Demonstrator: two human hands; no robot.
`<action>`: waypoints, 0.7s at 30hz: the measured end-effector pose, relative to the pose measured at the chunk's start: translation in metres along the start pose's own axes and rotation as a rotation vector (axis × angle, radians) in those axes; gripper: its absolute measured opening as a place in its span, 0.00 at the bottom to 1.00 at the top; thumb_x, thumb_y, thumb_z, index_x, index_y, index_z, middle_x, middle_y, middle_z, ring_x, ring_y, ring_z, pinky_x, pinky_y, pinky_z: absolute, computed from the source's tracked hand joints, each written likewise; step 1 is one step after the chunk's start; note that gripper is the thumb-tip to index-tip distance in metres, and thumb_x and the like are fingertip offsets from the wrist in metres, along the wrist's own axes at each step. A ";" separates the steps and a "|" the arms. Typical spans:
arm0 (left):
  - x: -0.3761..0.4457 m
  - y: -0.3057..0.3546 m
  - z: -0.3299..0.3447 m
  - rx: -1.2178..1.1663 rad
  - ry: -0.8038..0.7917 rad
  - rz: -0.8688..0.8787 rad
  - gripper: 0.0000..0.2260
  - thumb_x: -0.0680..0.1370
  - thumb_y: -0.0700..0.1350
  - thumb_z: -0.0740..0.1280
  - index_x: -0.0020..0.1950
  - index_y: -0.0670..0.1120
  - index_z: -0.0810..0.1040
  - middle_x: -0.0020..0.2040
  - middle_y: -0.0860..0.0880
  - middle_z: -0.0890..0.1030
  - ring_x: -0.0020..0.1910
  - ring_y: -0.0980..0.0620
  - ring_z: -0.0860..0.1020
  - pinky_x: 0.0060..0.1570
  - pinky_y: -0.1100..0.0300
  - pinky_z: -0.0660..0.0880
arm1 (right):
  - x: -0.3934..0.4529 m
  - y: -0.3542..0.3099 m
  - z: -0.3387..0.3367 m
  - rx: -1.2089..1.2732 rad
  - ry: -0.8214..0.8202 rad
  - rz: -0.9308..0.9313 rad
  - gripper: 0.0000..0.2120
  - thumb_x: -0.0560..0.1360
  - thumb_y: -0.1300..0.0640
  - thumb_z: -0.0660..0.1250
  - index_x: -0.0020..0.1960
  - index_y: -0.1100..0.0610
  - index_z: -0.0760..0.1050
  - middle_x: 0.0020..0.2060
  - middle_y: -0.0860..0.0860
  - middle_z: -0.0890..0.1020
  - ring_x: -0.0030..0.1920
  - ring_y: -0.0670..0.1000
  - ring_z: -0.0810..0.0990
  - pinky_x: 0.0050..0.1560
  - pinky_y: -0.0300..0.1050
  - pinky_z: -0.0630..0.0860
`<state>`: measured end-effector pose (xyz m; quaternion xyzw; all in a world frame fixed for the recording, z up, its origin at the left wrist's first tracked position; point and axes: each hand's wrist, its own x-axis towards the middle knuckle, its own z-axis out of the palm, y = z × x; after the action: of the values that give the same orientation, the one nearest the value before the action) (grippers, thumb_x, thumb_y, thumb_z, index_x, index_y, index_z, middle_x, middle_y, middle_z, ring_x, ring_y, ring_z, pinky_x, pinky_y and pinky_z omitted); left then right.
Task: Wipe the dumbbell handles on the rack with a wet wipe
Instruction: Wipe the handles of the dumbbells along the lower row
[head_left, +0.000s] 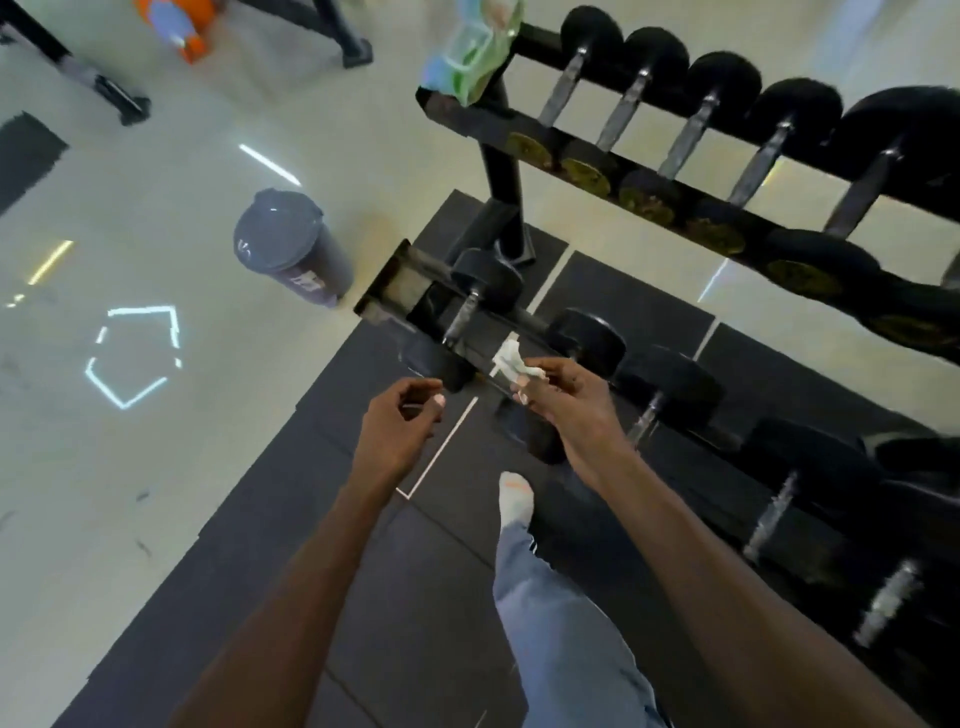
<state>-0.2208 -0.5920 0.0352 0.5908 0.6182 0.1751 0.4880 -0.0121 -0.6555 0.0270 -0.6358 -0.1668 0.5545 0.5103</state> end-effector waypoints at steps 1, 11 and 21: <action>0.028 -0.009 -0.003 0.027 -0.006 -0.010 0.07 0.82 0.43 0.70 0.59 0.48 0.82 0.49 0.49 0.85 0.46 0.54 0.84 0.45 0.57 0.80 | 0.024 0.004 0.012 -0.017 0.025 0.009 0.10 0.77 0.65 0.72 0.58 0.59 0.83 0.50 0.57 0.87 0.51 0.52 0.85 0.58 0.48 0.81; 0.254 -0.084 -0.018 0.427 -0.156 0.296 0.10 0.77 0.47 0.73 0.57 0.46 0.83 0.53 0.53 0.81 0.56 0.51 0.78 0.58 0.56 0.73 | 0.231 0.069 0.111 -0.272 0.160 -0.105 0.04 0.77 0.57 0.72 0.49 0.52 0.86 0.45 0.49 0.87 0.47 0.47 0.85 0.52 0.46 0.80; 0.314 -0.166 -0.023 0.327 -0.377 0.497 0.10 0.78 0.50 0.73 0.55 0.47 0.84 0.53 0.55 0.82 0.54 0.60 0.77 0.57 0.72 0.70 | 0.311 0.148 0.139 -0.982 0.123 -0.453 0.14 0.71 0.66 0.72 0.54 0.55 0.86 0.52 0.50 0.84 0.55 0.53 0.79 0.59 0.43 0.73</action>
<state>-0.2778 -0.3406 -0.2098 0.8154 0.3747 0.0750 0.4348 -0.0837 -0.4117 -0.2436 -0.7789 -0.5087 0.2494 0.2688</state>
